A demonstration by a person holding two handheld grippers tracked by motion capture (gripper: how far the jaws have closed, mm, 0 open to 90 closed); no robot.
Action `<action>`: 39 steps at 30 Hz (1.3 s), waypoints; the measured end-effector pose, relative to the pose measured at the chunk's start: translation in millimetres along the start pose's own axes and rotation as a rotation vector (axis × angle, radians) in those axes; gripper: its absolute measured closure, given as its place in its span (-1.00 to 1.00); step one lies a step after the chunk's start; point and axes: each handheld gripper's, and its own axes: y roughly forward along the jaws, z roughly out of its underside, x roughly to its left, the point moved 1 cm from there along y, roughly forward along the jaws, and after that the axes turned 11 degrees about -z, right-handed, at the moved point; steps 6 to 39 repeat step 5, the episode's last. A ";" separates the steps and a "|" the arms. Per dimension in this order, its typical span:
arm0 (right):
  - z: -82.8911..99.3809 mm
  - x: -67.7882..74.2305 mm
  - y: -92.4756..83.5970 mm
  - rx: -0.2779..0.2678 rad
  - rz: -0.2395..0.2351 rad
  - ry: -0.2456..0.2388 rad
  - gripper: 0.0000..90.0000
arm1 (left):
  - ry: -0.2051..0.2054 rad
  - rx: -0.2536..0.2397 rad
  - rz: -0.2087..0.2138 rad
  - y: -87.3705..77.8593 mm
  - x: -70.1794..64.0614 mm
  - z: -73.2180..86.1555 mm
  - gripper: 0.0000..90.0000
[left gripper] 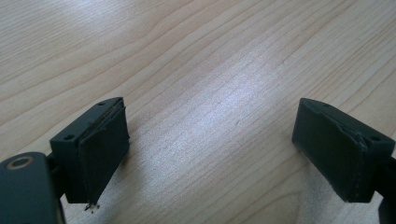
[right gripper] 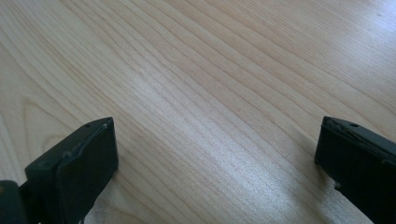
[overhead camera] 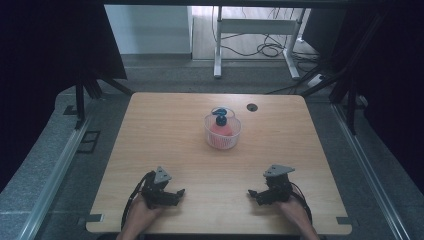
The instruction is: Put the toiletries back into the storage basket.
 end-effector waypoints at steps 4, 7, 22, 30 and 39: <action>0.0 0.5 0.3 0.000 0.003 0.002 -1.00 | -0.002 0.000 0.000 0.0 -0.2 0.1 -0.77; -0.1 0.5 0.3 0.000 0.003 0.001 -1.00 | -0.002 0.000 0.000 0.0 -0.2 0.1 -0.77; -0.1 0.5 0.3 0.000 0.003 0.001 -1.00 | -0.002 0.000 0.000 0.0 -0.2 0.1 -0.77; -0.1 0.5 0.3 0.000 0.003 0.001 -1.00 | -0.002 0.000 0.000 0.0 -0.2 0.1 -0.77; -0.1 0.5 0.3 0.000 0.003 0.001 -1.00 | -0.002 0.000 0.000 0.0 -0.2 0.1 -0.77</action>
